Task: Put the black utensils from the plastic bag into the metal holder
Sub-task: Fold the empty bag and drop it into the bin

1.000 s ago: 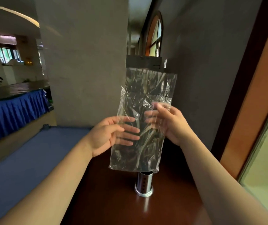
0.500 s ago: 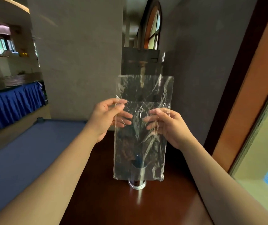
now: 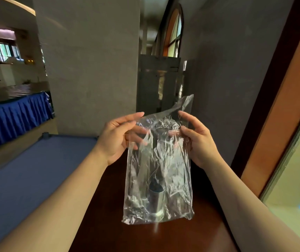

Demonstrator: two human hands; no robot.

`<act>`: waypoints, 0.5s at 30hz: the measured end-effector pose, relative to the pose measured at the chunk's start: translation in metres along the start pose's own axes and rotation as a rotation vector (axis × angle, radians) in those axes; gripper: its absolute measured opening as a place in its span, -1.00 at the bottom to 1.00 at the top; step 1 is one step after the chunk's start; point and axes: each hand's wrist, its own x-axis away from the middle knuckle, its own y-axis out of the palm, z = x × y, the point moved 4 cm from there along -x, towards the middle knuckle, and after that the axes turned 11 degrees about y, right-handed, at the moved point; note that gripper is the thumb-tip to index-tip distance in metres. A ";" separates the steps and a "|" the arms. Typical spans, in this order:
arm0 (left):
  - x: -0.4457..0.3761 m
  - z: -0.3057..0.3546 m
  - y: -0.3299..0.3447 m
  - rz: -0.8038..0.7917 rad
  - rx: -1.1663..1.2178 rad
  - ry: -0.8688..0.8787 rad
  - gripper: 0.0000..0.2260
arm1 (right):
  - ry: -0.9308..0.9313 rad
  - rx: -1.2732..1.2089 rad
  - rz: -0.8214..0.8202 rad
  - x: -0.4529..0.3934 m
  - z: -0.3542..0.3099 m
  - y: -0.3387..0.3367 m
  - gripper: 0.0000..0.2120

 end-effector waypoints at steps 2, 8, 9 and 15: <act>0.001 0.001 -0.001 -0.008 0.041 0.015 -0.69 | 0.007 -0.067 0.001 -0.001 0.001 0.000 -0.67; 0.001 0.004 -0.002 -0.001 -0.031 -0.044 -0.70 | 0.095 -0.216 -0.063 -0.002 0.012 0.002 -0.83; 0.001 0.004 -0.002 0.003 -0.101 -0.049 -0.73 | 0.116 -0.244 -0.080 -0.003 0.015 0.002 -0.80; 0.004 0.007 -0.007 0.000 -0.279 -0.072 -0.77 | 0.067 0.001 -0.009 -0.005 0.023 -0.002 -0.75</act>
